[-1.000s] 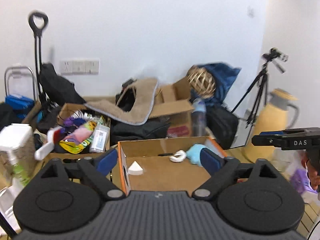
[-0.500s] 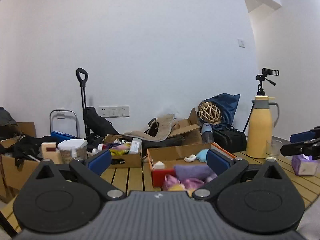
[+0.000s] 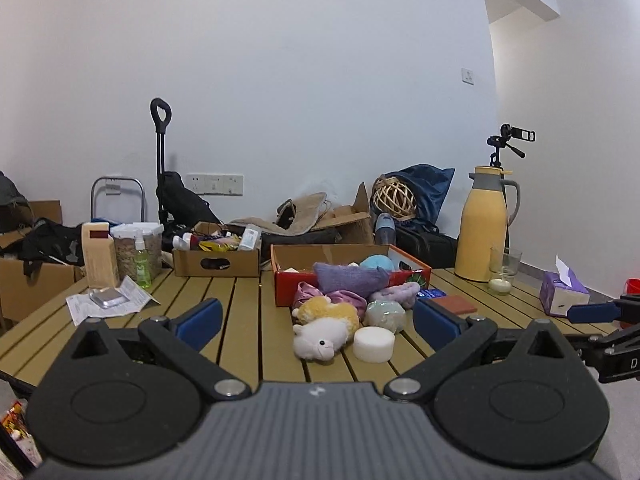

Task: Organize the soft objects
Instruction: 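Move both tools back over the table, then grasp the white foam cylinder with the left tool while the right tool grasps the clear sparkly bag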

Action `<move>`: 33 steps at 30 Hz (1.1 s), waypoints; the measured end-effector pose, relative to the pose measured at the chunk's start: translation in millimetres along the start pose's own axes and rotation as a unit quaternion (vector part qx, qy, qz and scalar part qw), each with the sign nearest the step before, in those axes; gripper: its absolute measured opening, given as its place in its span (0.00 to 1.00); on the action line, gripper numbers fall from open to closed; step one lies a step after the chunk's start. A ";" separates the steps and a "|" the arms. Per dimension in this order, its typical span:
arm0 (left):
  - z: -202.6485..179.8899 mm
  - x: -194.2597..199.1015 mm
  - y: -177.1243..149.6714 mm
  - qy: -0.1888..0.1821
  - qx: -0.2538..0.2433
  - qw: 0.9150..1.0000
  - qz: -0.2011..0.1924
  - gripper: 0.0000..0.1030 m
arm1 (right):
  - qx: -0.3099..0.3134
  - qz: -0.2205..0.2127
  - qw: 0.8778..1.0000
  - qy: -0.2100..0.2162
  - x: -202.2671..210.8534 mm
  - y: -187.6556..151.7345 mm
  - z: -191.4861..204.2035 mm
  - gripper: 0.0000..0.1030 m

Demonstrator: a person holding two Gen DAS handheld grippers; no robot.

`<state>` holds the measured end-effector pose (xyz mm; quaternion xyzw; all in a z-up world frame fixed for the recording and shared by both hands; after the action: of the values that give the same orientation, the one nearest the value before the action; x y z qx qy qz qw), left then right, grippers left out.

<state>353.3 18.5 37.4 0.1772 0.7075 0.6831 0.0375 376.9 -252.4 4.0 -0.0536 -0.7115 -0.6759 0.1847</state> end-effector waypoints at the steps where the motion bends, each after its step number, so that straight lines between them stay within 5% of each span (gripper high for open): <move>1: 0.4 -3.6 -1.8 0.001 0.000 1.000 0.004 1.00 | -0.003 0.001 1.000 0.000 -2.9 -0.7 -0.5 0.86; 10: 3.7 -67.3 -35.7 -0.020 0.029 0.997 0.075 1.00 | -0.026 0.039 0.999 -0.012 -49.3 -17.5 -11.3 0.81; 16: -14.2 -158.8 -47.7 -0.044 0.061 0.991 0.109 1.00 | -0.063 0.046 0.996 -0.046 -83.9 -16.7 -44.4 0.76; 24: -28.1 -267.1 -72.9 -0.039 0.051 0.981 0.181 0.87 | -0.070 0.067 0.994 -0.051 -133.2 -8.3 -75.3 0.73; 28: -18.6 -282.1 -85.0 -0.038 0.088 0.978 0.184 0.55 | -0.068 0.065 0.995 -0.032 -171.6 4.5 -76.8 0.70; 33: -6.1 -260.0 -75.6 -0.063 0.095 0.979 0.166 0.52 | -0.080 0.083 0.993 0.020 -240.3 22.9 -62.4 0.67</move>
<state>579.3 -66.1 -85.5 0.3378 0.7258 0.5972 -0.0493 618.8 -270.2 -53.9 -0.1140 -0.6444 -0.7137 0.2496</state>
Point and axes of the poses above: each gripper's, at about its wrist camera, not at the fingertips, and x roughly against the way its jaws point, z to its left, y to its top, the point moved 5 cm from there along -x, roughly the way its jaws point, and after that the axes turned 9 degrees about -y, right-handed, at the moved point
